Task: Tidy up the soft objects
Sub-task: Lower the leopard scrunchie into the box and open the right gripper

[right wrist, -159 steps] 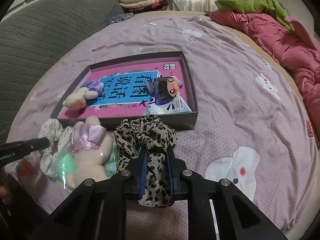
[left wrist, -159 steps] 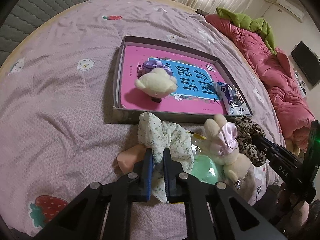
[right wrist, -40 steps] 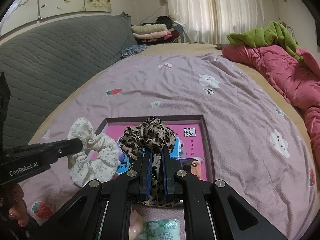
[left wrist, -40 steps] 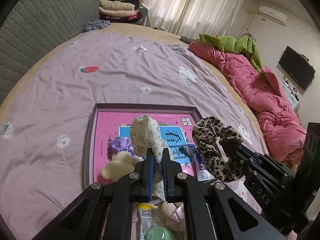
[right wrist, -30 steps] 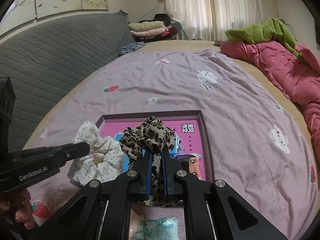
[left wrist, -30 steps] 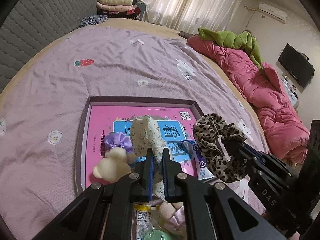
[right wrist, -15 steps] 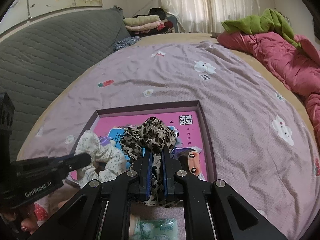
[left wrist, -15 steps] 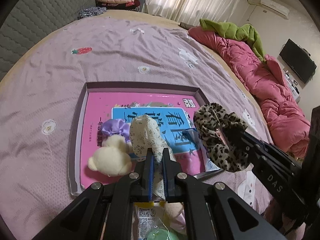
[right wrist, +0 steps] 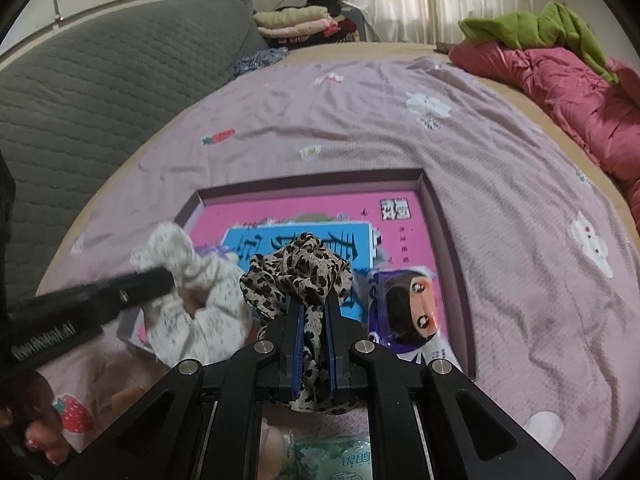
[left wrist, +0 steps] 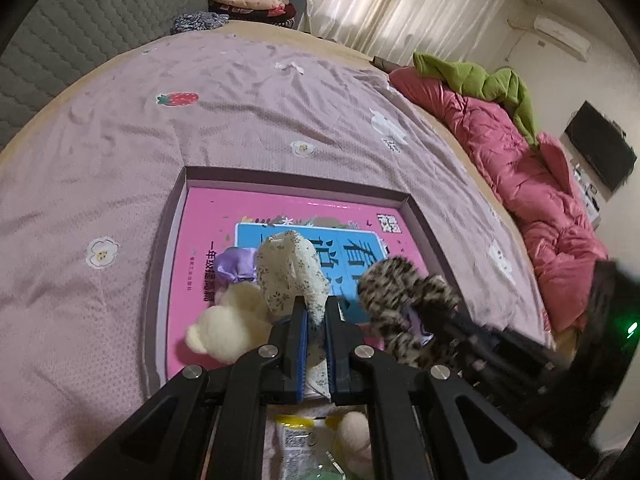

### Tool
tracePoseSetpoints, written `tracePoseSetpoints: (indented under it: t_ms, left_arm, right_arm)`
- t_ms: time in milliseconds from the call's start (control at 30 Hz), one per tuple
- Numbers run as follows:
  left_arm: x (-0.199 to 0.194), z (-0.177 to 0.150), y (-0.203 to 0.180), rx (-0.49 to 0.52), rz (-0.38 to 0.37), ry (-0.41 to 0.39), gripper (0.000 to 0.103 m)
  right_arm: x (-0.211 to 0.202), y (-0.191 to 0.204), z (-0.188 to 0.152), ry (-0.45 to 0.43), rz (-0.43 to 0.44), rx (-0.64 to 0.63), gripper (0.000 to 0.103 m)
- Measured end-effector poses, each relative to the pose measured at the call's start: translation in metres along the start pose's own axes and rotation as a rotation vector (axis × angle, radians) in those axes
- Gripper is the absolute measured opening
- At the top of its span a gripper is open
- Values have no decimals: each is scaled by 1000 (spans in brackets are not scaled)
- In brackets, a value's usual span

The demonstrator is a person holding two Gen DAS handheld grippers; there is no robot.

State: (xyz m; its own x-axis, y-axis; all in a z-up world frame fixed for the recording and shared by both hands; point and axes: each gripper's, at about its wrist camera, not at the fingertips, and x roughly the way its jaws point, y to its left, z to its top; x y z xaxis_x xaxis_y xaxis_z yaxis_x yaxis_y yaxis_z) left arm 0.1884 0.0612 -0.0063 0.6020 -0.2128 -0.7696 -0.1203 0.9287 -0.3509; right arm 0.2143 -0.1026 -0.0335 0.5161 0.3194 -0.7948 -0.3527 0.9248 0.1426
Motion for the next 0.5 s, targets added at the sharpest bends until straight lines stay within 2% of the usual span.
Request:
tracePoseSetpoints:
  t_ms: [500]
  left_arm:
    - [10, -3, -13, 48, -3, 29, 8]
  right_arm:
    - [13, -6, -13, 41, -39, -16, 12]
